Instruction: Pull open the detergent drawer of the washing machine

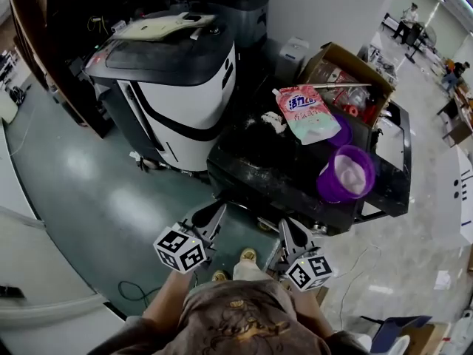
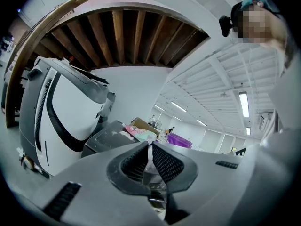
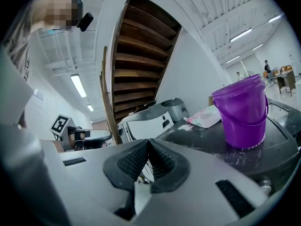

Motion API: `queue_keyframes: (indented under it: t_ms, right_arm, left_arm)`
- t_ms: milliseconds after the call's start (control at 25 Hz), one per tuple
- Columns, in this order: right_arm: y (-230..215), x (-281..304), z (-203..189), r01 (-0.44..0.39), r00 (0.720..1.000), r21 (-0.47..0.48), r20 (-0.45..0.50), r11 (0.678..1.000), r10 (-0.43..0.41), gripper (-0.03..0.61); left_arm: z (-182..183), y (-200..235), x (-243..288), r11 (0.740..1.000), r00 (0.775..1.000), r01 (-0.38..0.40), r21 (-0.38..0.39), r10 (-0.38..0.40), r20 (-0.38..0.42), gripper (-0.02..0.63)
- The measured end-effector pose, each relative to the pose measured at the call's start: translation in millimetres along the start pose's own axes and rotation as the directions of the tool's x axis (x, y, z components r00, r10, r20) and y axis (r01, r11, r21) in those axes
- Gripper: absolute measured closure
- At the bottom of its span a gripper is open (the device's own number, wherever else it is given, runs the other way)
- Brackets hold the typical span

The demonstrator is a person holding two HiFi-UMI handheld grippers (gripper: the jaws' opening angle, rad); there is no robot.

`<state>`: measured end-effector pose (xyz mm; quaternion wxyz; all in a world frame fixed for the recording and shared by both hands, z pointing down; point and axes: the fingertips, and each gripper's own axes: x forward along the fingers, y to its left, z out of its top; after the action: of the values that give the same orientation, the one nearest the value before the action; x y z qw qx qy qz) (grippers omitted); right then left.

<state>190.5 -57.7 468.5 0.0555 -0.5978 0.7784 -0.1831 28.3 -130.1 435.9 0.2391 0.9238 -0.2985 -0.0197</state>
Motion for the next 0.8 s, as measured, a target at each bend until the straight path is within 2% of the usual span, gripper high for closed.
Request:
queue_keyframes:
  t_ms: [80, 160, 280, 400, 520, 600, 680, 800]
  right_arm:
    - [-2, 4, 0, -0.007, 1.0, 0.0, -0.007, 1.0, 0.007, 0.575]
    - [-5, 8, -1, -0.011, 1.0, 0.002, -0.015, 1.0, 0.011, 0.575]
    - [-8, 14, -4, -0.015, 0.999, 0.004, -0.03, 1.0, 0.015, 0.575]
    - [-9, 18, -7, -0.02, 0.999, 0.006, -0.048, 1.0, 0.02, 0.575]
    - [-11, 22, -10, -0.028, 0.997, 0.0, -0.069, 1.0, 0.028, 0.575]
    - [-13, 23, -13, -0.029, 0.996, 0.0, -0.082, 1.0, 0.029, 0.575]
    - [-17, 24, -16, -0.026, 0.995, 0.003, -0.094, 1.0, 0.026, 0.575]
    - [-21, 25, -20, -0.024, 0.993, 0.004, -0.113, 1.0, 0.024, 0.575]
  left_arm:
    - [1, 6, 1, 0.999, 1.0, -0.004, -0.042, 0.005, 0.01, 0.581]
    - [-1, 13, 2, 0.997, 1.0, -0.007, -0.077, 0.008, 0.013, 0.524]
    - [-6, 24, 5, 0.994, 1.0, -0.011, -0.107, 0.012, 0.01, 0.496]
    - [-11, 32, 9, 0.985, 0.999, 0.03, -0.17, -0.025, 0.029, 0.44]
    - [-20, 35, 16, 0.97, 0.995, 0.099, -0.224, -0.09, 0.051, 0.343]
    - [-27, 40, 21, 0.957, 0.992, 0.122, -0.261, -0.112, 0.054, 0.31]
    - [-35, 47, 27, 0.94, 0.991, 0.135, -0.315, -0.121, 0.063, 0.293]
    - [-47, 66, 35, 0.903, 0.986, 0.157, -0.4, -0.118, 0.12, 0.291]
